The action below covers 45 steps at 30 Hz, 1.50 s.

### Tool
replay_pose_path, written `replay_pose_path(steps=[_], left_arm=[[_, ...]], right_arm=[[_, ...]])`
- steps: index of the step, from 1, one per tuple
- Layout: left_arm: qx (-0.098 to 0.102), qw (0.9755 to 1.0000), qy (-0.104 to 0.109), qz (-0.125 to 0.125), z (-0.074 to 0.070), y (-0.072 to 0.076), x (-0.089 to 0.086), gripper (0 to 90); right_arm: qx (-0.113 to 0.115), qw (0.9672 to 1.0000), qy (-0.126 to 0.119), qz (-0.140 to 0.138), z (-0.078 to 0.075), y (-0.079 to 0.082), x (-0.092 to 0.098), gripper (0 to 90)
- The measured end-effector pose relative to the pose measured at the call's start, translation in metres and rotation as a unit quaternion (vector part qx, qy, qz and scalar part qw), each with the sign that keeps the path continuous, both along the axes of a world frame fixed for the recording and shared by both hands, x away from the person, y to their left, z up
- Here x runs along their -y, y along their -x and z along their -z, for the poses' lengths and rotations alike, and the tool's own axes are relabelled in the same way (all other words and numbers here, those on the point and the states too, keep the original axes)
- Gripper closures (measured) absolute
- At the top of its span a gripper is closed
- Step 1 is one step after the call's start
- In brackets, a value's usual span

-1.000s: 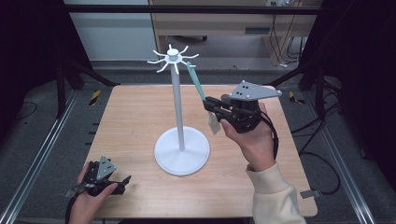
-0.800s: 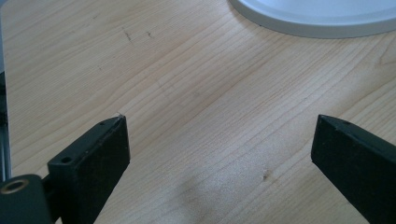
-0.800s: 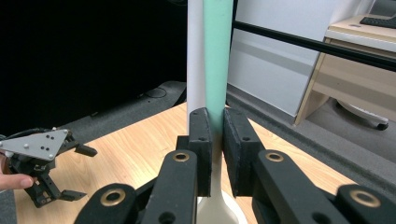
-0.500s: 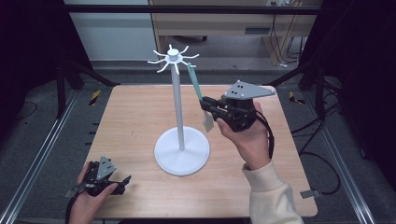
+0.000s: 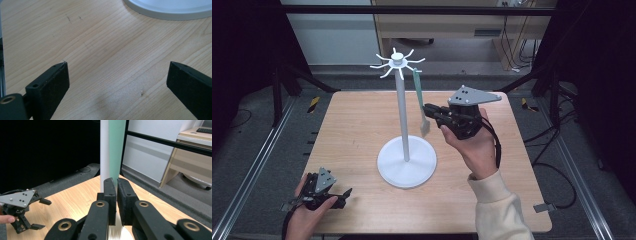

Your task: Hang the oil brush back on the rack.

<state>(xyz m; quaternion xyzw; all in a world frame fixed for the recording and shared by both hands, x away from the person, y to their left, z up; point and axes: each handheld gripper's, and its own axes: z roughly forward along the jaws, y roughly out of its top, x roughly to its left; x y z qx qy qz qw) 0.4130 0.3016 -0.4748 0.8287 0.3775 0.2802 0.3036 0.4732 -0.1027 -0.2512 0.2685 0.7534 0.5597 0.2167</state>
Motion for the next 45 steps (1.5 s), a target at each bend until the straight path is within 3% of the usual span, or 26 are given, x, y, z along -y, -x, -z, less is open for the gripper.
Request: replay_pose_path(steps=[9, 14, 15, 17, 18, 19, 20, 26, 29, 30, 31, 32, 45], left_arm=[[0.000, 1.0000, 0.000, 0.001, 0.000, 0.000, 0.000, 4.0], [0.001, 1.0000, 0.000, 0.000, 0.000, 0.000, 0.000, 4.0], [0.000, 1.0000, 0.000, 0.000, 0.000, 0.000, 0.000, 4.0], [0.000, 1.0000, 0.001, 0.000, 0.000, 0.000, 0.000, 4.0], [0.001, 1.0000, 0.002, 0.001, 0.000, 0.000, 0.000, 3.9], [0.001, 1.0000, 0.002, 0.001, 0.000, 0.000, 0.000, 3.9], [0.001, 1.0000, 0.003, 0.002, 0.000, 0.000, 0.000, 4.0], [0.000, 1.0000, 0.002, 0.002, 0.000, -0.001, 0.001, 4.0], [0.000, 1.0000, 0.002, 0.003, 0.000, -0.001, 0.001, 4.0], [0.000, 1.0000, 0.002, 0.003, 0.000, -0.001, 0.001, 4.0], [-0.002, 1.0000, 0.001, 0.004, 0.000, -0.001, 0.001, 4.0], [-0.001, 1.0000, 0.001, 0.005, 0.001, -0.001, 0.002, 4.0], [-0.001, 1.0000, -0.001, 0.009, 0.001, -0.001, 0.003, 3.9]], right_arm=[[0.001, 0.9999, 0.008, 0.006, 0.000, 0.003, 0.001, 84.1], [0.003, 0.9990, 0.029, 0.034, 0.000, 0.007, 0.003, 75.9], [0.001, 0.9981, 0.040, 0.047, 0.003, 0.009, 0.005, 67.4], [0.000, 0.9977, 0.044, 0.052, 0.004, 0.010, 0.005, 63.8], [-0.001, 0.9960, 0.058, 0.068, 0.008, 0.011, 0.006, 56.1], [-0.001, 0.9960, 0.058, 0.068, 0.008, 0.011, 0.006, 56.1], [-0.001, 0.9949, 0.065, 0.077, 0.012, 0.011, 0.007, 49.8], [-0.012, 0.9923, 0.081, 0.093, 0.018, 0.010, 0.011, 34.0], [-0.011, 0.9902, 0.086, 0.110, 0.018, 0.010, 0.014, 20.7], [-0.011, 0.9902, 0.086, 0.110, 0.018, 0.010, 0.014, 20.7], [-0.006, 0.9876, 0.094, 0.126, 0.019, 0.010, 0.017, 13.1], [-0.002, 0.9867, 0.096, 0.131, 0.019, 0.010, 0.019, 11.3], [0.003, 0.9831, 0.060, 0.173, 0.020, 0.009, 0.061, 5.7]])
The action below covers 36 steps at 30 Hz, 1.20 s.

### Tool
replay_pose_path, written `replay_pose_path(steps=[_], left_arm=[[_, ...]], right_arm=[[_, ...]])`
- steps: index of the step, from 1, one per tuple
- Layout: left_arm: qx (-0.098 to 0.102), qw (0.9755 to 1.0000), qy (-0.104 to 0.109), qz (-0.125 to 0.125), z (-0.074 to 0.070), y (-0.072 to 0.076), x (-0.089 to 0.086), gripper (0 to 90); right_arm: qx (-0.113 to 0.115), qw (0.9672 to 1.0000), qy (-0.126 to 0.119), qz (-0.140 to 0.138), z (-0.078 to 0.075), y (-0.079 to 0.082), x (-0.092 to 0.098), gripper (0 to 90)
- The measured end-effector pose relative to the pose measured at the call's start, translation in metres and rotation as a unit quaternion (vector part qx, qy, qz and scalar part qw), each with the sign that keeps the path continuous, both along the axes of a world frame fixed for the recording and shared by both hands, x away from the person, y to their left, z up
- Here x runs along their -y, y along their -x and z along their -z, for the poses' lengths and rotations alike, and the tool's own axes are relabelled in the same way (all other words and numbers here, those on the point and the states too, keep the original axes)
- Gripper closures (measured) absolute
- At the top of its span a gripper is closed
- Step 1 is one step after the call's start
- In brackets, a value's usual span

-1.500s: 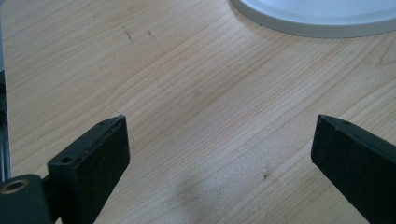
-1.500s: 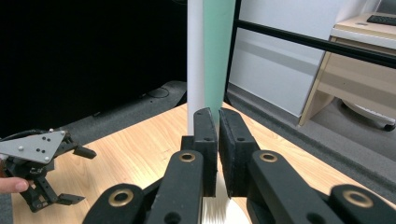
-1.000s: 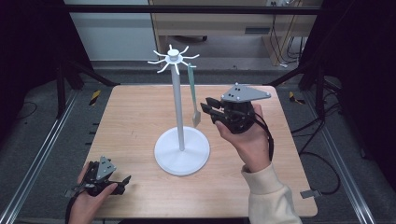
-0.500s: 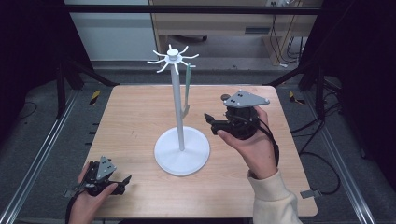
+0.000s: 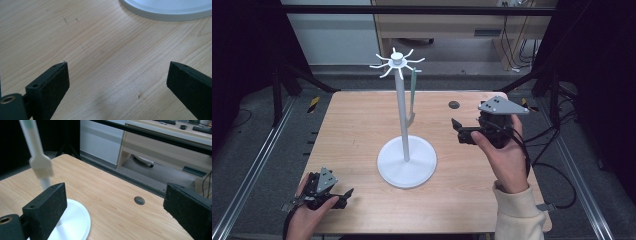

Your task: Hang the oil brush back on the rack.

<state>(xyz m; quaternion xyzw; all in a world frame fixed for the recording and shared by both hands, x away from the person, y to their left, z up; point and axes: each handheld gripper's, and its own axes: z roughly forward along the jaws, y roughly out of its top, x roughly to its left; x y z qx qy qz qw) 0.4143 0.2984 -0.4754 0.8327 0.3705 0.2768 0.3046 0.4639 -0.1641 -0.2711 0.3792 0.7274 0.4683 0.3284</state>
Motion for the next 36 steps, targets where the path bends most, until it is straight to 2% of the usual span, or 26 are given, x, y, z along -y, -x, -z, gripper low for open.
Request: replay_pose_path(steps=[2, 6, 11, 16, 25, 31, 36], left_arm=[[-0.003, 1.0000, 0.000, 0.001, 0.000, 0.000, 0.000, 3.8], [0.005, 0.9999, 0.011, 0.003, -0.001, 0.000, 0.000, 3.0], [0.002, 1.0000, 0.005, 0.003, -0.001, 0.000, 0.001, 2.9], [0.003, 1.0000, 0.005, 0.000, -0.001, 0.000, 0.000, 2.9], [0.007, 1.0000, 0.005, -0.001, -0.001, 0.000, -0.001, 2.9], [0.007, 1.0000, 0.002, 0.000, -0.002, 0.000, -0.001, 2.9], [0.009, 1.0000, 0.002, -0.001, -0.001, 0.000, -0.001, 2.9]], right_arm=[[-0.001, 1.0000, -0.002, 0.006, 0.001, -0.001, 0.006, 5.7], [-0.001, 0.9998, -0.008, 0.017, 0.003, -0.003, 0.015, 6.0], [-0.006, 0.9988, 0.002, 0.048, 0.010, -0.008, 0.030, 7.7], [-0.011, 0.9980, 0.004, 0.063, 0.016, -0.012, 0.039, 8.3], [-0.039, 0.9950, 0.004, 0.092, 0.037, -0.024, 0.059, 8.4], [-0.047, 0.9941, 0.011, 0.098, 0.047, -0.030, 0.064, 8.5], [-0.061, 0.9930, 0.024, 0.098, 0.064, -0.038, 0.067, 8.8]])
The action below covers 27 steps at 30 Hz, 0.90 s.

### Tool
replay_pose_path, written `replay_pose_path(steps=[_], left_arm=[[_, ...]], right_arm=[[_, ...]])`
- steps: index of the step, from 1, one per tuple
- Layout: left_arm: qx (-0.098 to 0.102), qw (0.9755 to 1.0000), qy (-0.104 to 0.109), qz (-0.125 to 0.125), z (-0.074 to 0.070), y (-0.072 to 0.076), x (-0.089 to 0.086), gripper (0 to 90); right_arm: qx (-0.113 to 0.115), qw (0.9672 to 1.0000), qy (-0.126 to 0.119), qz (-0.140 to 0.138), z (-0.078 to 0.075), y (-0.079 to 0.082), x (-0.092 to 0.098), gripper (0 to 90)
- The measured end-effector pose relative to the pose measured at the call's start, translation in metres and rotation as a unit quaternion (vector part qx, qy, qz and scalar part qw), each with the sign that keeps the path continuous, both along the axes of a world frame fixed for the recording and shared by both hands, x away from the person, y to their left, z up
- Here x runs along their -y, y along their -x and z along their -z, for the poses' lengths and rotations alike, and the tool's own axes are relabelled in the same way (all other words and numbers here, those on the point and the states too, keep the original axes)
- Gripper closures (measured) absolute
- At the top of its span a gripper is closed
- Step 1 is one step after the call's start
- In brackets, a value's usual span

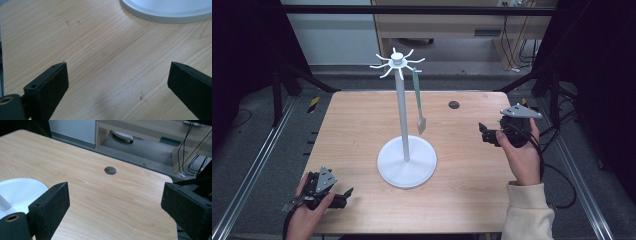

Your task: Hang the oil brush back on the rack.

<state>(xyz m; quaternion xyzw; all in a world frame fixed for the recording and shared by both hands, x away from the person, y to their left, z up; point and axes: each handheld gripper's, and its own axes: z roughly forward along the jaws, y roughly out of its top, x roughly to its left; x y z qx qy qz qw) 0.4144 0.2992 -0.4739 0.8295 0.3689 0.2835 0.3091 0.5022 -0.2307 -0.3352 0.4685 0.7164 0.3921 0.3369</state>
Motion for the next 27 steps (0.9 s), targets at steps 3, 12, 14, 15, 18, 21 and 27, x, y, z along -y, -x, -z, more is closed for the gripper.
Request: replay_pose_path(steps=[3, 12, 14, 15, 18, 21, 27], left_arm=[[0.001, 1.0000, 0.000, 0.000, 0.000, 0.000, 0.000, 2.9], [0.001, 1.0000, 0.000, 0.000, 0.000, 0.000, 0.000, 2.9], [0.001, 1.0000, 0.001, 0.001, 0.000, 0.000, 0.000, 2.9], [0.001, 1.0000, 0.001, 0.000, 0.000, 0.000, -0.001, 2.9], [0.001, 1.0000, 0.001, 0.000, 0.000, 0.000, -0.001, 2.9], [0.001, 1.0000, 0.001, 0.000, 0.000, 0.000, -0.001, 2.9], [0.000, 1.0000, -0.005, 0.002, 0.000, -0.001, -0.001, 2.9]], right_arm=[[-0.009, 1.0000, 0.004, 0.000, 0.009, -0.004, 0.001, 8.7], [-0.028, 0.9996, -0.001, -0.004, 0.028, -0.013, 0.005, 9.2], [-0.033, 0.9994, -0.003, -0.004, 0.032, -0.014, 0.006, 9.2], [-0.036, 0.9993, -0.003, -0.003, 0.034, -0.015, 0.006, 9.2], [-0.044, 0.9990, -0.002, -0.003, 0.041, -0.018, 0.007, 9.1], [-0.050, 0.9987, -0.004, 0.000, 0.046, -0.019, 0.008, 9.2], [-0.057, 0.9984, -0.004, -0.001, 0.057, -0.023, 0.009, 9.2]])
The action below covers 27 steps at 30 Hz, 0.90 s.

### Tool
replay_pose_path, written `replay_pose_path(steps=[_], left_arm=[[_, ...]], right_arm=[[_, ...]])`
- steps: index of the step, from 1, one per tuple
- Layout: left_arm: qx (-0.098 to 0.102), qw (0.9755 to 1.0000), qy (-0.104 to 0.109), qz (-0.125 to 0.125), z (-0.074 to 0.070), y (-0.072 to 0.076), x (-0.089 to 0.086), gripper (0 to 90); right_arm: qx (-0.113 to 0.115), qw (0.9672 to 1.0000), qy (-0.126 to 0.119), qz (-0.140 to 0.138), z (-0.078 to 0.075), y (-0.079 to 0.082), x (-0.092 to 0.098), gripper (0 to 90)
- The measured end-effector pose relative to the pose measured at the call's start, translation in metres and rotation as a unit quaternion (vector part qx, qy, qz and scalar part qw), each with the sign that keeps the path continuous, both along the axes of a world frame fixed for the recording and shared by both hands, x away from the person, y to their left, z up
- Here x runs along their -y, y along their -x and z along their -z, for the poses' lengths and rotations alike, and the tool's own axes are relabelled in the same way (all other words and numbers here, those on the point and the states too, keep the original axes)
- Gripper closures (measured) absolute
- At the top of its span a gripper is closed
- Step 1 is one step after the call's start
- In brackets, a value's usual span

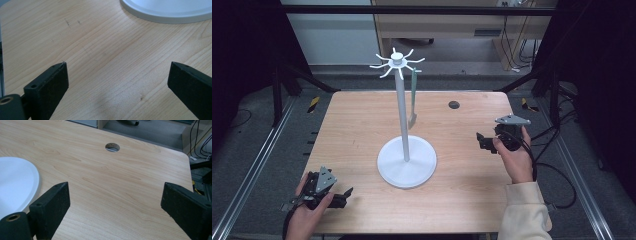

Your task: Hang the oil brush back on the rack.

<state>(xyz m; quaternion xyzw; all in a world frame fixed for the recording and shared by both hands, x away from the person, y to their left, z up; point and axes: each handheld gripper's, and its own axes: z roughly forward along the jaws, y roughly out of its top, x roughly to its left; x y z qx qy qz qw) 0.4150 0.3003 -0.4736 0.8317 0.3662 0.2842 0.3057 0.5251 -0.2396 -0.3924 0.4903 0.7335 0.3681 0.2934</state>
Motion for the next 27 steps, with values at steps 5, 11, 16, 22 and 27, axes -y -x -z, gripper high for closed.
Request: replay_pose_path(steps=[5, 11, 16, 22, 27], left_arm=[[0.000, 1.0000, 0.002, 0.000, 0.001, 0.000, 0.001, 2.9], [0.001, 1.0000, 0.002, -0.001, 0.001, 0.000, 0.000, 2.9], [0.001, 1.0000, 0.002, -0.001, 0.001, 0.000, 0.000, 2.9], [-0.002, 1.0000, -0.003, -0.003, 0.001, 0.000, 0.000, 2.9], [-0.002, 1.0000, -0.001, -0.004, 0.002, -0.001, 0.000, 2.9]], right_arm=[[-0.005, 1.0000, -0.004, 0.000, 0.008, -0.003, -0.001, 9.3], [-0.004, 0.9999, -0.013, 0.004, 0.017, -0.006, -0.002, 9.8], [-0.017, 0.9998, -0.009, 0.001, 0.026, -0.010, -0.003, 9.8], [-0.019, 0.9996, -0.018, 0.009, 0.040, -0.013, -0.002, 10.2], [-0.025, 0.9996, -0.012, 0.009, 0.049, -0.015, -0.003, 10.2]])
